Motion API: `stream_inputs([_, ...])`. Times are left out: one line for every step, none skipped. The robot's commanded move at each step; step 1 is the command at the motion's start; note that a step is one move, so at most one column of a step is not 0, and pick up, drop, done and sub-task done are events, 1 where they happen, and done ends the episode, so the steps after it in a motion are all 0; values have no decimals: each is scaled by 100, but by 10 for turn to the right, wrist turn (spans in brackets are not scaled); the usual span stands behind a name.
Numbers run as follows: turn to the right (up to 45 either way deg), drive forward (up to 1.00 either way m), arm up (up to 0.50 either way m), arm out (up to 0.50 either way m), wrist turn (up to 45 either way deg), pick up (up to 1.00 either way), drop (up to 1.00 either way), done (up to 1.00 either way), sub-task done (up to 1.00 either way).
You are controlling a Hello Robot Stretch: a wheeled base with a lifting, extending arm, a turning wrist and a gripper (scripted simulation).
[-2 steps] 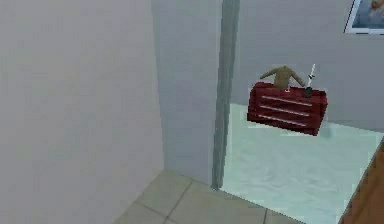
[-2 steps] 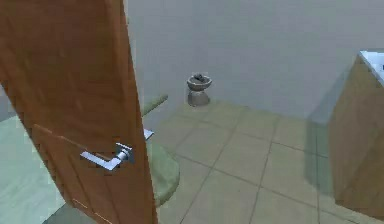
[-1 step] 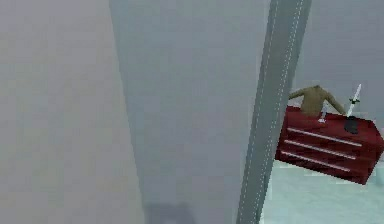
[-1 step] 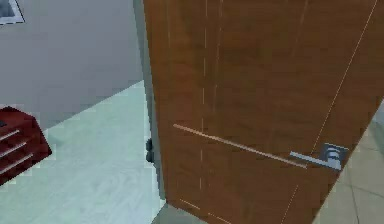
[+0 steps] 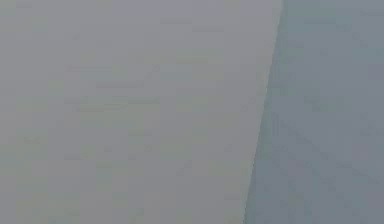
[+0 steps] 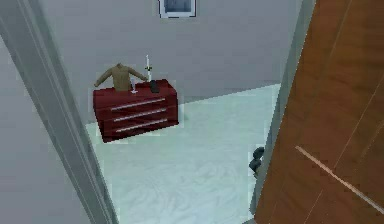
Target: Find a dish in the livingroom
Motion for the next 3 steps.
stream_inputs([0, 5, 0, 0, 0, 0, 0, 0, 0])
stream_inputs([450, 0, 0, 0, 0, 0, 0, 0, 0])
stream_inputs([450, 0, 0, 0, 0, 0, 0, 0, 0])
